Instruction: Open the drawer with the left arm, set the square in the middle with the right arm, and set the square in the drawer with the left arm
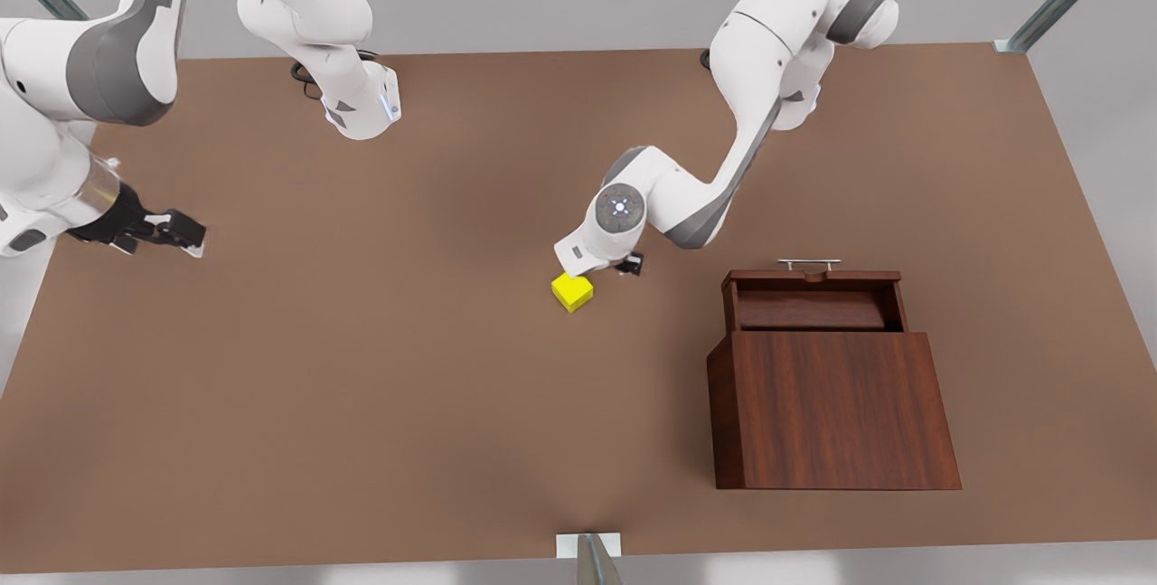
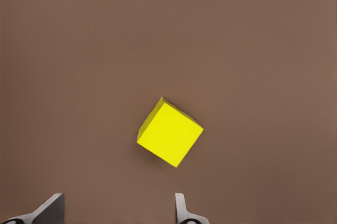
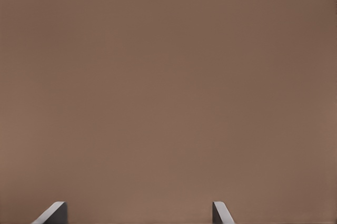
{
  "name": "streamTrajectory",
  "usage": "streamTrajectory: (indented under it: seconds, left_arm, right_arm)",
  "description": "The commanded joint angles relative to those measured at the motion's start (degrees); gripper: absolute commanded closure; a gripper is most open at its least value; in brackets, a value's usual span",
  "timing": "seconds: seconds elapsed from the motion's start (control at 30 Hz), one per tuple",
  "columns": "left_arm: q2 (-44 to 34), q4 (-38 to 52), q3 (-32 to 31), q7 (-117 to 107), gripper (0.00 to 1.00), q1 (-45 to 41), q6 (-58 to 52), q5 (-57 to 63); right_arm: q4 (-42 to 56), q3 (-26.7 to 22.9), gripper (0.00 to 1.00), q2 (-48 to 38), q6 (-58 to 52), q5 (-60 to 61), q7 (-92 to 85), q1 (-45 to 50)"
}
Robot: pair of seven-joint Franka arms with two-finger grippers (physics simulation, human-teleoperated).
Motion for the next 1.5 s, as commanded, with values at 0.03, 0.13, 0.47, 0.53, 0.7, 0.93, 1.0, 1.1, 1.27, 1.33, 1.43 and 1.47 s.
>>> streamTrajectory:
  seconds: [0.03, 0.13, 0.47, 0.53, 0.7, 0.93, 1.0, 1.1, 1.27, 1.33, 1.43, 1.47]
  left_arm:
    - [1.0, 0.0, -0.1, 4.0, 0.0, -0.4, 1.5, 6.2]
    - [2.4, 0.4, -0.1, 11.8, 0.0, -1.7, 2.4, 6.7]
    - [7.0, 0.4, -0.1, 13.6, 0.0, -4.7, 11.1, 13.1]
    - [7.3, 0.4, -0.1, 13.6, 0.0, -4.9, 11.2, 13.1]
    - [9.1, 0.5, -0.1, 12.4, 0.0, -6.3, 14.1, 13.0]
    - [10.7, 1.8, 0.0, 13.1, 0.0, -6.3, 14.7, 14.9]
    - [11.0, 2.2, 0.1, 13.3, 0.0, -6.3, 14.7, 15.0]
    - [11.6, 2.2, 0.2, 13.4, 0.0, -6.3, 14.7, 16.2]
    - [13.6, 2.6, 0.2, 12.9, 0.0, -6.3, 17.2, 16.4]
    - [14.0, 2.6, 0.2, 12.4, 0.0, -6.3, 18.5, 16.2]
    - [14.2, 2.6, 0.2, 12.1, 0.13, -6.3, 18.6, 16.0]
    - [14.5, 2.6, 0.2, 12.0, 0.17, -6.3, 18.8, 15.9]
  right_arm:
    - [1.2, -0.4, 0.0, 0.2, -0.2, 0.1, 0.0, 0.7]
    - [1.2, -0.4, 0.0, 0.2, -0.2, 0.2, 0.0, 0.8]
    - [1.3, -0.4, 0.0, 0.2, -0.1, 0.2, 0.0, 0.8]
    - [1.2, -0.4, 0.0, 0.2, -0.1, 0.2, 0.0, 0.9]
    - [1.3, -0.4, 0.0, 0.2, 0.0, 0.3, 0.0, 0.8]
    - [1.3, -0.5, 0.0, 0.2, 0.2, 0.7, 0.0, 0.7]
    - [1.4, -0.6, 0.0, 0.2, 0.1, 0.9, 0.0, 0.7]
    - [1.4, -0.6, 0.0, 0.1, 0.0, 1.1, 0.0, 0.8]
    - [1.4, -0.6, 0.0, 0.2, 0.4, 1.1, 0.0, 0.7]
    - [1.4, -0.6, 0.0, 0.2, 0.6, 1.1, 0.0, 0.6]
    - [1.4, -0.6, 0.0, 0.8, 0.7, 1.7, 0.0, 0.3]
    - [1.5, -0.6, 0.0, 0.8, 0.7, 1.7, 0.0, 0.2]
